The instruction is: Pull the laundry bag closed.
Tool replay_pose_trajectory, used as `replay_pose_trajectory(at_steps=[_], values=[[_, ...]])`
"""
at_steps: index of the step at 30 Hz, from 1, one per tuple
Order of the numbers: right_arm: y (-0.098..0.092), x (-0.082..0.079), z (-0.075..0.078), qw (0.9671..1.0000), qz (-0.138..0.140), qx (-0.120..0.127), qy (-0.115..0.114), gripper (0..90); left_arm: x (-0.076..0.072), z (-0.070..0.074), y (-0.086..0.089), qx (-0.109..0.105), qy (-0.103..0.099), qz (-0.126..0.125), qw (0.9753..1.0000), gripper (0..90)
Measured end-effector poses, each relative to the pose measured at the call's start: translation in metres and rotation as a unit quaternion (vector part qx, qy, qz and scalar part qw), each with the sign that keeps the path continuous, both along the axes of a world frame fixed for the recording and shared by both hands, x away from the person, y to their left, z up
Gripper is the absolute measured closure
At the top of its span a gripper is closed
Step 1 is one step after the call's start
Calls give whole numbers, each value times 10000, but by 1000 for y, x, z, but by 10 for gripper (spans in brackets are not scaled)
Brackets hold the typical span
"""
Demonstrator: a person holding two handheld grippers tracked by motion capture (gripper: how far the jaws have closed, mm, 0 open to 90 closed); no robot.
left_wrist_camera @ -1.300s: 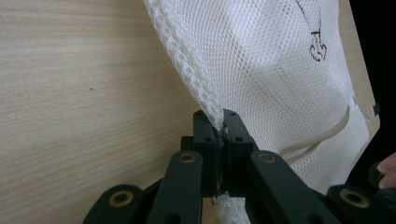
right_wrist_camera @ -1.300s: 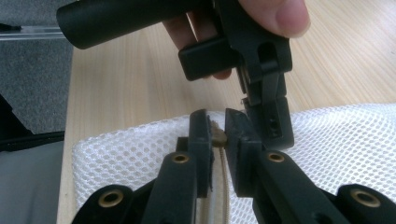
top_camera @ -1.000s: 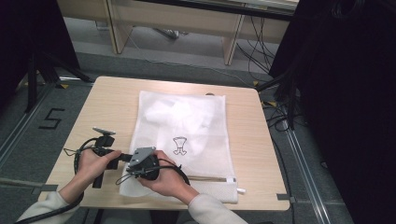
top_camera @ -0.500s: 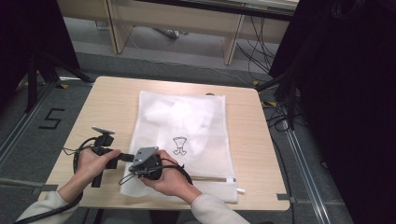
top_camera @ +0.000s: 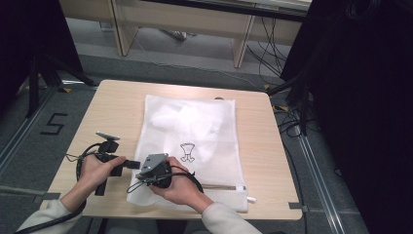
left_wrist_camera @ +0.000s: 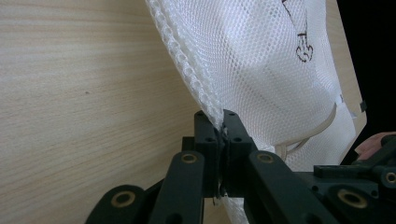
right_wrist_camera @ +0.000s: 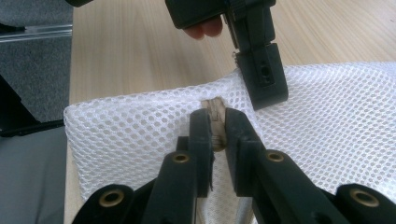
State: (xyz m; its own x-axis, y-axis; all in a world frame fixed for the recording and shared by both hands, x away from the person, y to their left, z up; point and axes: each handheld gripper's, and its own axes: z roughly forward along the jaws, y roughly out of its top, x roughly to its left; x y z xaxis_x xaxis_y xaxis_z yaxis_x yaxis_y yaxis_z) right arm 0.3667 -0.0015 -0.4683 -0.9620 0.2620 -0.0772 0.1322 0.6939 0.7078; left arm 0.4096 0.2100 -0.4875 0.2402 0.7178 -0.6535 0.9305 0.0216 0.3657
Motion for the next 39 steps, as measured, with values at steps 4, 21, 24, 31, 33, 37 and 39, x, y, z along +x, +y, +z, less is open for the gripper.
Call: replay_pose_trajectory(at_steps=[4, 21, 24, 31, 33, 37, 39], values=[[-1, 1, -1, 10000, -6, -8, 43, 826, 0, 0, 1, -41, 15, 16, 10000, 866], [-6, 1, -1, 9999, -57, -17, 154, 826, 3, -1, 6, 34, -135, -135, 9998, 866], [-6, -1, -1, 9997, -95, -22, 207, 826, 2, 0, 5, -45, 71, 41, 10000, 866], [-7, -2, -2, 9997, -100, -29, 238, 826, 3, -1, 7, -10, -16, -32, 10000, 866], [-8, -1, -3, 9998, -49, -51, 192, 826, 2, -1, 7, -53, 96, 53, 9999, 866], [-9, -2, -2, 9998, -60, -57, 206, 826, 3, -2, 7, -19, -30, -51, 10000, 866], [-10, -1, -2, 9998, -21, -63, 186, 826, 2, -1, 7, -22, 101, 7, 9999, 866]])
